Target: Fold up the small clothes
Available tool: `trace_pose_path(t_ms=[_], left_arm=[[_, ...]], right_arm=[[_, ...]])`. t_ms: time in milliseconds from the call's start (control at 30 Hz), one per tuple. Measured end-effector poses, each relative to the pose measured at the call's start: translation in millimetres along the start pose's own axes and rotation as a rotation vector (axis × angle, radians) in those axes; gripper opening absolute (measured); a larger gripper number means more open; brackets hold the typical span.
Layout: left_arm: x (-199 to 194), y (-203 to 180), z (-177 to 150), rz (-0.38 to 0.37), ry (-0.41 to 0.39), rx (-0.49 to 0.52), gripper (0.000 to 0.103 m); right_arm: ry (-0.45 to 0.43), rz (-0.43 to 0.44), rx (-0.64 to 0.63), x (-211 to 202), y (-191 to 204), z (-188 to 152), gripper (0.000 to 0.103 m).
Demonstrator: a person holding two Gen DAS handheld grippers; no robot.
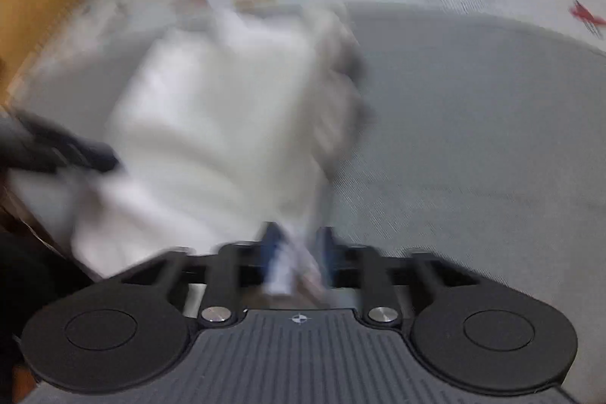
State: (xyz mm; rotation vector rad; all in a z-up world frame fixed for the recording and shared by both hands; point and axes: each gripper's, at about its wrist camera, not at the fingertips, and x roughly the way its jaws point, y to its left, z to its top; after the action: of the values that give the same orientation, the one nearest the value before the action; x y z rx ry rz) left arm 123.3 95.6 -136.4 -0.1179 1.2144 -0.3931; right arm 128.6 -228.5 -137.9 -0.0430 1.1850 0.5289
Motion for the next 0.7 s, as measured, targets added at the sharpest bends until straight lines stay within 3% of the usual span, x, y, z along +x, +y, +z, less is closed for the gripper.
trace_pose_path(t_ms=[100,167,233,267,333,400,467,533,633,700], left_arm=[[-13.7,-9.1,-6.4,-0.072,-0.025,0.043,0.021],[-12.1,-17.3,-12.5,-0.11,0.009,0.101,0.024],[1.0,-23.8,-20.3,-0.075,0.076,0.157,0.024],[8.2,-25.8,-23.8,-0.058,0.108,0.173,0.024],[11.6,-28.5,-26.8,-0.061,0.14,0.181,0.024],[8.4,-29.1,-26.8,-0.077,0.135,0.17,0.024],[-2.1,-28.2,-22.7,-0.096,0.075,0.158,0.024],[-11.3,-22.1,-17.6,-0.13,0.014,0.12,0.025],[4.5,-12.2,-19.0,-0.055,0.074,0.087,0.024],[5.0,-14.1,-19.3,-0.065,0.067,0.109,0.027]], right_arm=[[-0.143,0.007,0.047,-30.4,-5.7,2.8,0.038],[-0.238,0.072,0.094,-51.6,-11.9,3.8,0.038],[-0.285,0.168,0.097,-63.7,-7.5,0.6,0.038],[-0.277,0.212,0.079,-62.2,-5.4,-0.3,0.038],[-0.173,0.261,0.007,-48.3,6.9,-6.1,0.036],[-0.005,0.15,-0.098,-20.1,19.4,-11.5,0.036],[0.133,0.0,-0.195,2.8,24.7,-23.5,0.044],[0.125,0.004,-0.188,-2.6,23.2,-22.9,0.043],[0.086,0.011,-0.153,-15.2,21.6,-15.7,0.043],[0.043,0.02,-0.144,-24.4,19.1,-13.0,0.043]])
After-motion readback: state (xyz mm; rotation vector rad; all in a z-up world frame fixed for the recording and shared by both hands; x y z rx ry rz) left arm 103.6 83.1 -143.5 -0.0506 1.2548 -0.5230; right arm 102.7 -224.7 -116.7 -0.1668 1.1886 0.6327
